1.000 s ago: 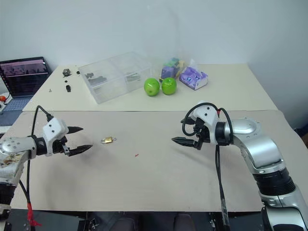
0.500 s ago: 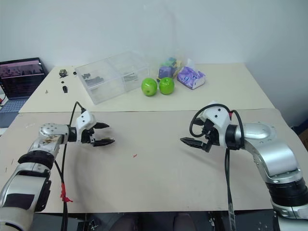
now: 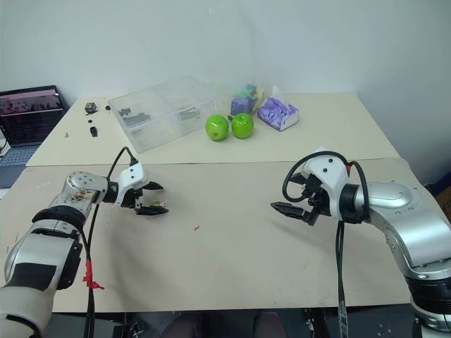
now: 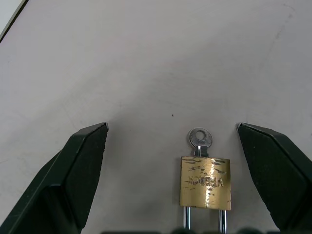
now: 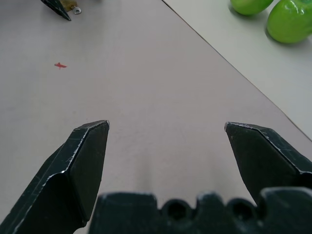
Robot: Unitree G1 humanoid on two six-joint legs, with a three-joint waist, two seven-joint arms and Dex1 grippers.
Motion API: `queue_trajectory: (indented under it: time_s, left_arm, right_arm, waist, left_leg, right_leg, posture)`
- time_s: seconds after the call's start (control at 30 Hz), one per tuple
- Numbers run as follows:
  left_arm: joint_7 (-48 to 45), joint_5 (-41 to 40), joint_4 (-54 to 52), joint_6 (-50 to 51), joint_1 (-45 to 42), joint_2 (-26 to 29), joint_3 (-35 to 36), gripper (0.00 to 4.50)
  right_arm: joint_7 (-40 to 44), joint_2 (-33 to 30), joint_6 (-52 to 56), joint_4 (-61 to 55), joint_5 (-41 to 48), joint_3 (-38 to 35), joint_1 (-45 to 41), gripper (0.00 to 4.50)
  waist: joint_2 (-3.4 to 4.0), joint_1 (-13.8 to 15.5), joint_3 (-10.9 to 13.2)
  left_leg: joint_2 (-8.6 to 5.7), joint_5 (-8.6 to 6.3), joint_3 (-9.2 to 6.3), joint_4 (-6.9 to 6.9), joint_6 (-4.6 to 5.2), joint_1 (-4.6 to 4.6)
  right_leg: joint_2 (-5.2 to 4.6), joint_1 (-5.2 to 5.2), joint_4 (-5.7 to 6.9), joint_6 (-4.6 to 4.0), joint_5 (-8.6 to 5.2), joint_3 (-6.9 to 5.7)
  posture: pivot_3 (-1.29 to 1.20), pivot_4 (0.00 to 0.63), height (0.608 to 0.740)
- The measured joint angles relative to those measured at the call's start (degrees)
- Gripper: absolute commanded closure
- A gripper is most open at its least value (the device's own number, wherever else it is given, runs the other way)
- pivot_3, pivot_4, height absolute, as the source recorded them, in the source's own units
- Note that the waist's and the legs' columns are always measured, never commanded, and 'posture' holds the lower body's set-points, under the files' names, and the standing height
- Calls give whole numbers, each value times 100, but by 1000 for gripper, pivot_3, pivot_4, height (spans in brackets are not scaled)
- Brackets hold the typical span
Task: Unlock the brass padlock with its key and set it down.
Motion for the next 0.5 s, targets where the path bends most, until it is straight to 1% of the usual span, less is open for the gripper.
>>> queue_trajectory:
  time_s: [0.23, 0.5]
  left_arm:
    - [-198, 151, -1, -192, 44, 270, -15, 0]
    - [-169, 126, -44, -213, 201, 348, 100, 0]
  right_arm:
    - [-88, 9, -6, 33, 7, 121, -11, 27]
    - [-43, 10, -165, 268, -108, 258, -115, 27]
  waist:
    - [-1, -10, 0]
    - [1, -47, -1]
  left_leg:
    - [0, 0, 0, 1, 0, 0]
    - [1, -1, 0, -1, 1, 3]
  right_leg:
    - [0, -11, 20, 4, -3, 0]
    - [0, -17, 33, 9, -5, 0]
  posture:
    - [0, 150, 740]
    - [0, 150, 740]
